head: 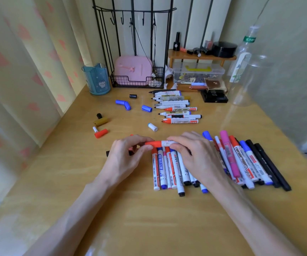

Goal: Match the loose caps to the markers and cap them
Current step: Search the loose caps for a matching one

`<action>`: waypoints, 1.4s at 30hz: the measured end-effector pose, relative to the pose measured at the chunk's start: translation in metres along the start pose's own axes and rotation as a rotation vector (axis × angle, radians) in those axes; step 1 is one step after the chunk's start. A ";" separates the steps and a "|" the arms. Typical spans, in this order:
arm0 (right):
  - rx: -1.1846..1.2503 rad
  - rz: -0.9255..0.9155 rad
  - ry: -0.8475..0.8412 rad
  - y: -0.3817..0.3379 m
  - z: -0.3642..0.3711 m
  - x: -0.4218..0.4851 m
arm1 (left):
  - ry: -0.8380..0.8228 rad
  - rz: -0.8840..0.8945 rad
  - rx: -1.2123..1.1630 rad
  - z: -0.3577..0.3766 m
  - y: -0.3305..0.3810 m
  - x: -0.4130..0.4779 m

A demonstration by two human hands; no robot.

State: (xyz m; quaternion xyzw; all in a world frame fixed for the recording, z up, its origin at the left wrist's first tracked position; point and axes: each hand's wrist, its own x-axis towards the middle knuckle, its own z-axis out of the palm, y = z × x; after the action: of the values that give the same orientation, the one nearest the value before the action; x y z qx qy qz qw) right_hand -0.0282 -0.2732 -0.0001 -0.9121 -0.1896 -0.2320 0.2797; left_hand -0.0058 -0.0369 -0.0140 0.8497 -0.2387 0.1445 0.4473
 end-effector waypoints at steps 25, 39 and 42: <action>0.034 0.020 -0.008 -0.006 -0.006 0.000 | -0.063 -0.059 -0.007 0.004 0.006 0.004; -0.097 0.468 -0.048 0.003 -0.045 0.004 | -0.101 0.040 0.059 0.014 0.006 0.003; -0.132 0.511 -0.173 0.002 -0.045 0.004 | -0.109 0.044 0.055 0.017 0.005 0.003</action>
State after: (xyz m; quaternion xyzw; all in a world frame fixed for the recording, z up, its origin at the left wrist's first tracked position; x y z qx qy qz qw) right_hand -0.0379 -0.3008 0.0339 -0.9631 0.0389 -0.0869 0.2519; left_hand -0.0058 -0.0542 -0.0184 0.8628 -0.2772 0.1144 0.4069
